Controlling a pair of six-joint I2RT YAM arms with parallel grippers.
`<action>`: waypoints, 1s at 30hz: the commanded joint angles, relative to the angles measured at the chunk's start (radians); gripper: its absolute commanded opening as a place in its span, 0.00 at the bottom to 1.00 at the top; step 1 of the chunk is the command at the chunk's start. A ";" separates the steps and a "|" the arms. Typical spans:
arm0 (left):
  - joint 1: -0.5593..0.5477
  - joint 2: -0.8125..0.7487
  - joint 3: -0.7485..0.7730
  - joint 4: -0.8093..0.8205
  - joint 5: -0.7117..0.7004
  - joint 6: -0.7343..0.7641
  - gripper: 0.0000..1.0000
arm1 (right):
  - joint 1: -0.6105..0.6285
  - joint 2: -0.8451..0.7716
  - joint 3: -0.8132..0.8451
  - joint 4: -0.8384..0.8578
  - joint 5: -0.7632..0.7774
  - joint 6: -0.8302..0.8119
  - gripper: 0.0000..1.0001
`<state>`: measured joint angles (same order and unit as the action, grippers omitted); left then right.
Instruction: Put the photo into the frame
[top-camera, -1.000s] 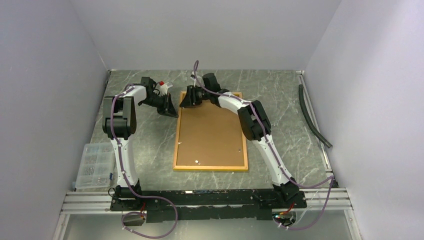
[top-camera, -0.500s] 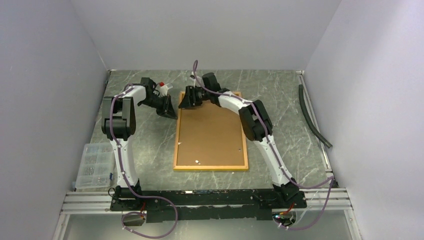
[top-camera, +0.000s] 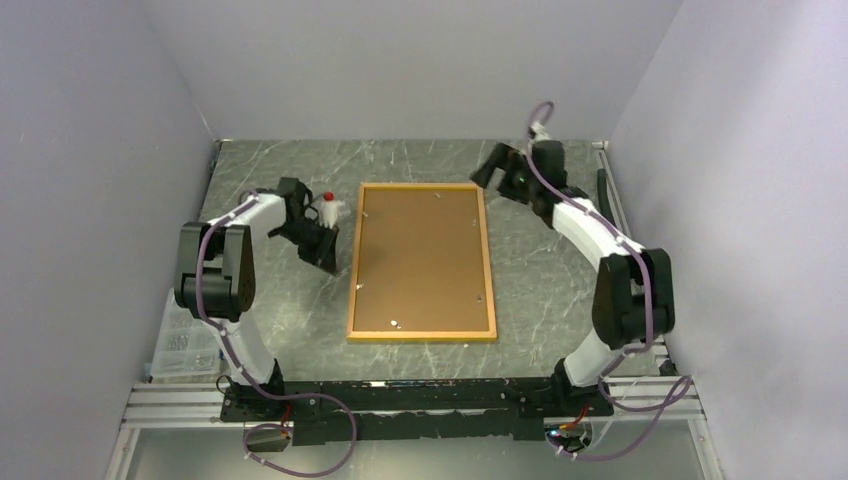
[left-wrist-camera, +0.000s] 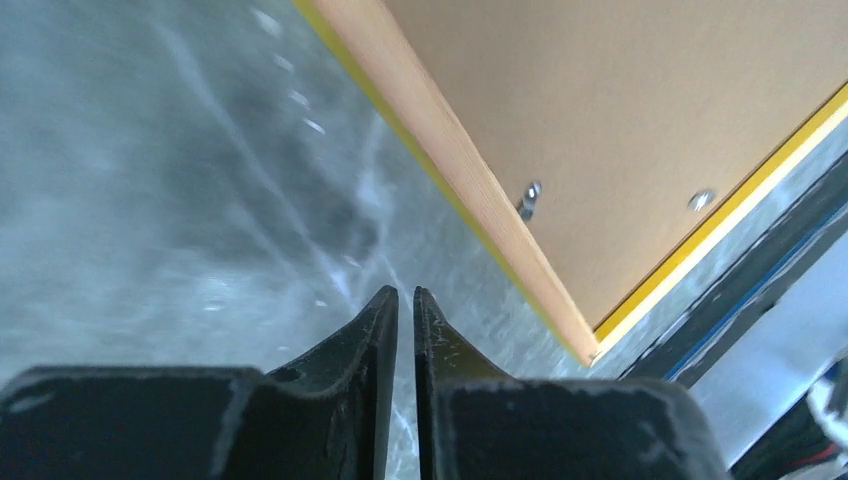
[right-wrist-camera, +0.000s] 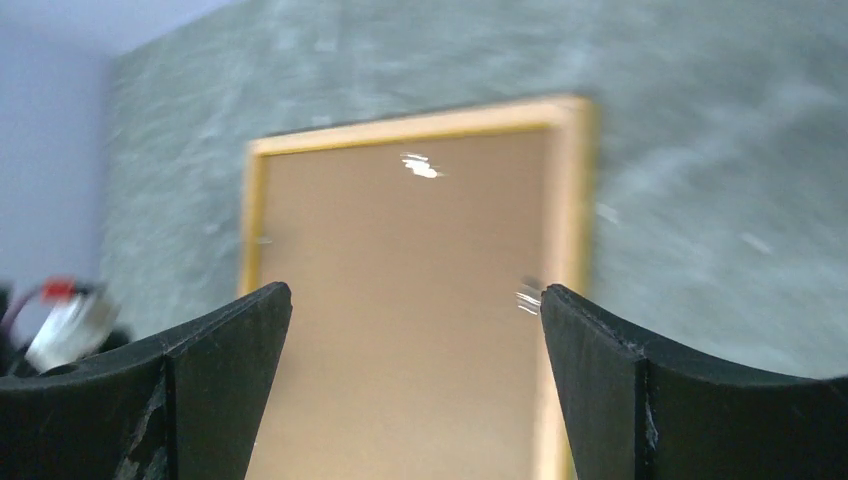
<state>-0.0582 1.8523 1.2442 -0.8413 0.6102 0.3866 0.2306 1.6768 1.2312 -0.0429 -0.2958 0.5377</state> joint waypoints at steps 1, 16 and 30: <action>-0.099 -0.081 -0.135 0.037 -0.169 0.133 0.16 | -0.080 -0.044 -0.207 -0.055 0.146 0.065 1.00; -0.331 -0.155 -0.291 0.109 -0.256 0.178 0.14 | -0.079 0.228 -0.120 0.026 -0.054 0.161 1.00; -0.674 0.065 -0.084 0.075 -0.134 0.047 0.16 | 0.123 0.651 0.537 -0.159 -0.241 0.141 1.00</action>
<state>-0.6365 1.8214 1.1130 -0.8684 0.3885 0.4644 0.2584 2.2436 1.6096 -0.0689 -0.3779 0.6823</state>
